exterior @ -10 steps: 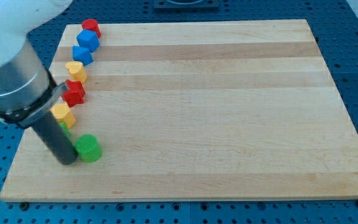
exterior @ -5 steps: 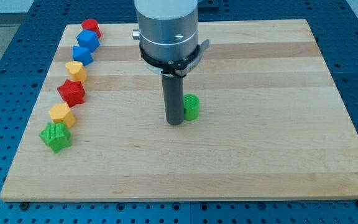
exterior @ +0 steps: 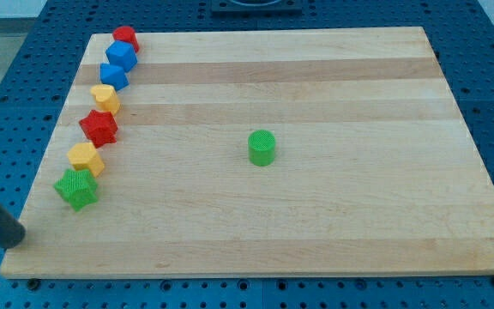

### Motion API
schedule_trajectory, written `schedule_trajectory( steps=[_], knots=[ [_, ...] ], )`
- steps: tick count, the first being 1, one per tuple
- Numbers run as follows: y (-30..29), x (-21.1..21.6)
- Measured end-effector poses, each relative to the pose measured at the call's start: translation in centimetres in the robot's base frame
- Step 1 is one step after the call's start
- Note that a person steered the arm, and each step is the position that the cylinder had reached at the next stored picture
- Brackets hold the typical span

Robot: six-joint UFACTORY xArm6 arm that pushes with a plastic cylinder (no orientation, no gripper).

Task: Slide the green star closer to the green circle

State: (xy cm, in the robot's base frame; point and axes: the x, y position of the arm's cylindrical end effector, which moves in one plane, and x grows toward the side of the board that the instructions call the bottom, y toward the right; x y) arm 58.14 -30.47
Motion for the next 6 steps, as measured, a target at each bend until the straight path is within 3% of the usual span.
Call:
schedule_trajectory(
  steps=[3, 6],
  knots=[
    [1.0, -5.7],
    [11.4, -5.6]
  ],
)
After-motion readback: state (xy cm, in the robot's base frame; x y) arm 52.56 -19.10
